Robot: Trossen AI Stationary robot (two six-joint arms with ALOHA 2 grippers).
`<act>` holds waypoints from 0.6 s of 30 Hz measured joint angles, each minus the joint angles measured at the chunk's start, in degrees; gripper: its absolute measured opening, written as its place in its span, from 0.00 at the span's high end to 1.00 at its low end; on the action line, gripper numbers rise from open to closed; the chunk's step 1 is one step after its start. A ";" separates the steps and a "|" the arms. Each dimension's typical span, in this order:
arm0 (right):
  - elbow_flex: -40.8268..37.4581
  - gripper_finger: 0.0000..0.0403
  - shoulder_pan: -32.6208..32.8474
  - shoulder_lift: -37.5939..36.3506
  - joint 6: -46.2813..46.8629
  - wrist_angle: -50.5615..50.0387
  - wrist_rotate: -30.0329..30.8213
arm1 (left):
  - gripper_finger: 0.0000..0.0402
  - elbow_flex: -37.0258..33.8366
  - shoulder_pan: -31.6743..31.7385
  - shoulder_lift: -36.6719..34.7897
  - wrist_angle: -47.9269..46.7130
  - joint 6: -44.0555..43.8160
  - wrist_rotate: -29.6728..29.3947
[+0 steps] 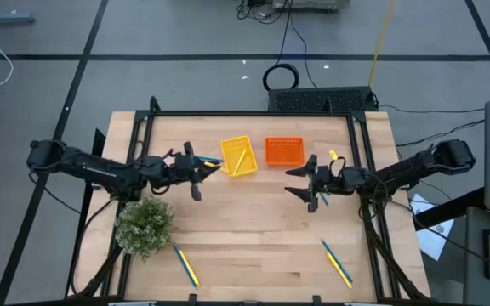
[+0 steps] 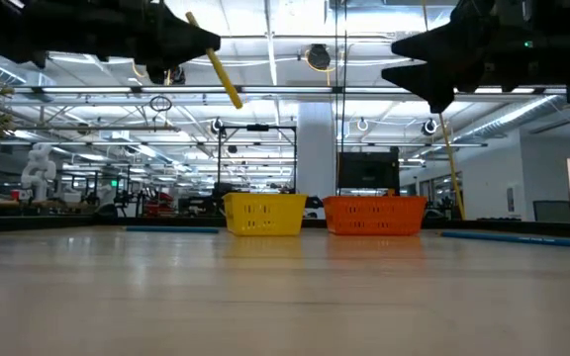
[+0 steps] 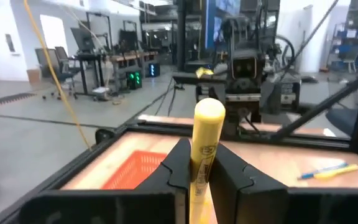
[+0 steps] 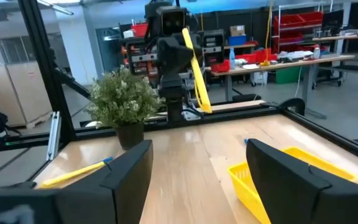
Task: Sort pens & pencils
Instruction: Put the top yellow pen into the yellow basket
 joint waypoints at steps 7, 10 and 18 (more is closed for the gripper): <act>-0.72 0.39 0.00 -0.09 0.31 1.49 -0.05 | 0.92 -0.52 0.95 0.36 -0.05 -1.28 -0.03; -0.74 0.39 0.00 -0.09 0.33 1.55 -0.06 | 0.92 -0.53 1.32 0.83 -0.28 -1.53 -0.03; -0.74 0.39 0.00 -0.09 0.33 2.00 -0.06 | 0.92 5.46 4.88 6.28 -8.54 -11.06 -1.47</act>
